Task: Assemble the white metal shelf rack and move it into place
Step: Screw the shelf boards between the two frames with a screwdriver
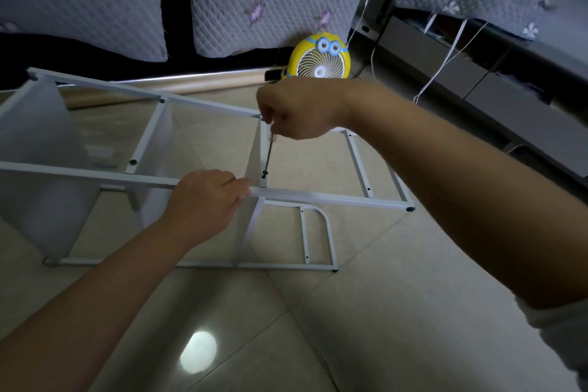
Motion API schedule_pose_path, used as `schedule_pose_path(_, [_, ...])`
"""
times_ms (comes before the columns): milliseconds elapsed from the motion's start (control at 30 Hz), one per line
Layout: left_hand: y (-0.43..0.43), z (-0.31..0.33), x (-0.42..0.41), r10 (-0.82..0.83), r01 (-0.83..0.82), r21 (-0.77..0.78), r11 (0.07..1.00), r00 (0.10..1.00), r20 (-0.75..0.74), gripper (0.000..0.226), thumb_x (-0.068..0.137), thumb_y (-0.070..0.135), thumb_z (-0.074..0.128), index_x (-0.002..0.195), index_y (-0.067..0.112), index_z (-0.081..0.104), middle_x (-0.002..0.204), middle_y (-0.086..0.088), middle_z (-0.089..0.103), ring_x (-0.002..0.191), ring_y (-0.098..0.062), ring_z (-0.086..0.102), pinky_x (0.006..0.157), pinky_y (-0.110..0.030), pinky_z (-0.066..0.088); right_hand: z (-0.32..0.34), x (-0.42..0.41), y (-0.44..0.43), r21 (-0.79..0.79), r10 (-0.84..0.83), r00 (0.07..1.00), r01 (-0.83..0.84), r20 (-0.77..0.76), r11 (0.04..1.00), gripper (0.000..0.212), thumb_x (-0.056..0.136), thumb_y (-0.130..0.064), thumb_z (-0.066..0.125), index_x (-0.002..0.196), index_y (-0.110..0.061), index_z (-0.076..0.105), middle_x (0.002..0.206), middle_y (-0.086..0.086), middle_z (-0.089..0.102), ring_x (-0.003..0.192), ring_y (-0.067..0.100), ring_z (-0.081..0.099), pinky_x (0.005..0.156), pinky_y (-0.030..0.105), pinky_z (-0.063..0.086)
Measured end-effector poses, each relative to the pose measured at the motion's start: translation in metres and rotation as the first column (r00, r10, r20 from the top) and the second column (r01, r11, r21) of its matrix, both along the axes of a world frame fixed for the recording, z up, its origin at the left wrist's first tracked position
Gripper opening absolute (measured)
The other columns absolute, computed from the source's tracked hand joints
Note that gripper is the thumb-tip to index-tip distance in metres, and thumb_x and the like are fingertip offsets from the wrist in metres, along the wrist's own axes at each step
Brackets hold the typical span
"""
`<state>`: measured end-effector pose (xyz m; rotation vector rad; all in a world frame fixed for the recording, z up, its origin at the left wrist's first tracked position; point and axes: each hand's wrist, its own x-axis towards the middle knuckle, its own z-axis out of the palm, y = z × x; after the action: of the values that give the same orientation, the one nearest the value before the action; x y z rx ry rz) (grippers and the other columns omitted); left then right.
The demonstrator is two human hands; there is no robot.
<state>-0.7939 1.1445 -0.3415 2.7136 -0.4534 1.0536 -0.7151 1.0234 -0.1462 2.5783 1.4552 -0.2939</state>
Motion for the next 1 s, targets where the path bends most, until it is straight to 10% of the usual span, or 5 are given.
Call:
schedule_pose_path(267, [-0.001, 0.001, 0.000, 0.004, -0.004, -0.006, 1.000, 1.000, 0.003, 0.064, 0.100, 0.031, 0.017, 0.077, 0.006, 0.071, 0.051, -0.006, 0.055, 0.040, -0.022, 0.049, 0.040, -0.026, 0.040, -0.002, 0.006, -0.009, 0.158, -0.018, 0.999, 0.024, -0.034, 0.987, 0.027, 0.090, -0.023, 0.056, 0.065, -0.013, 0.051, 0.064, 0.013, 0.063, 0.040, 0.007, 0.053, 0.056, 0.016, 0.044])
schedule_pose_path(467, [-0.001, 0.007, -0.003, 0.014, -0.013, 0.023, 1.000, 0.998, -0.056, 0.036, 0.085, 0.021, 0.041, 0.075, 0.005, 0.071, 0.051, -0.007, 0.056, 0.039, -0.023, 0.051, 0.039, -0.024, 0.039, -0.021, -0.001, 0.001, 0.238, -0.273, 0.933, 0.217, 0.236, 0.947, 0.051, 0.094, -0.039, 0.043, 0.053, -0.015, 0.026, 0.057, 0.001, 0.026, 0.076, 0.021, 0.034, 0.059, 0.029, 0.022])
schedule_pose_path(633, [-0.002, 0.011, -0.005, 0.013, -0.013, 0.005, 1.000, 0.998, -0.064, 0.033, 0.083, 0.022, 0.043, 0.075, 0.007, 0.071, 0.051, -0.007, 0.056, 0.040, -0.023, 0.051, 0.040, -0.024, 0.039, -0.028, 0.004, -0.008, 0.321, -0.288, 0.930, 0.207, 0.229, 0.924, 0.044, 0.096, -0.041, 0.037, 0.068, -0.007, 0.041, 0.074, 0.008, 0.046, 0.084, 0.028, 0.046, 0.064, 0.028, 0.024])
schedule_pose_path(833, [-0.003, 0.014, -0.006, 0.019, -0.019, 0.002, 1.000, 0.997, -0.074, 0.034, 0.083, 0.023, 0.043, 0.075, 0.007, 0.072, 0.051, -0.007, 0.056, 0.039, -0.023, 0.051, 0.041, -0.022, 0.040, -0.014, 0.004, -0.019, 0.342, -0.066, 0.995, 0.086, -0.071, 0.936, 0.023, 0.095, -0.014, 0.046, 0.098, 0.004, 0.060, 0.077, 0.004, 0.050, 0.074, 0.012, 0.043, 0.058, 0.017, 0.029])
schedule_pose_path(1000, [-0.004, 0.014, -0.006, 0.015, -0.016, -0.013, 1.000, 0.996, -0.091, 0.035, 0.084, 0.024, 0.042, 0.077, 0.006, 0.072, 0.051, -0.007, 0.057, 0.039, -0.023, 0.051, 0.041, -0.023, 0.040, -0.021, 0.004, -0.018, 0.434, -0.098, 0.995, 0.095, -0.014, 0.896, 0.029, 0.093, -0.022, 0.052, 0.069, -0.005, 0.053, 0.050, -0.004, 0.039, 0.047, 0.008, 0.037, 0.054, 0.010, 0.031])
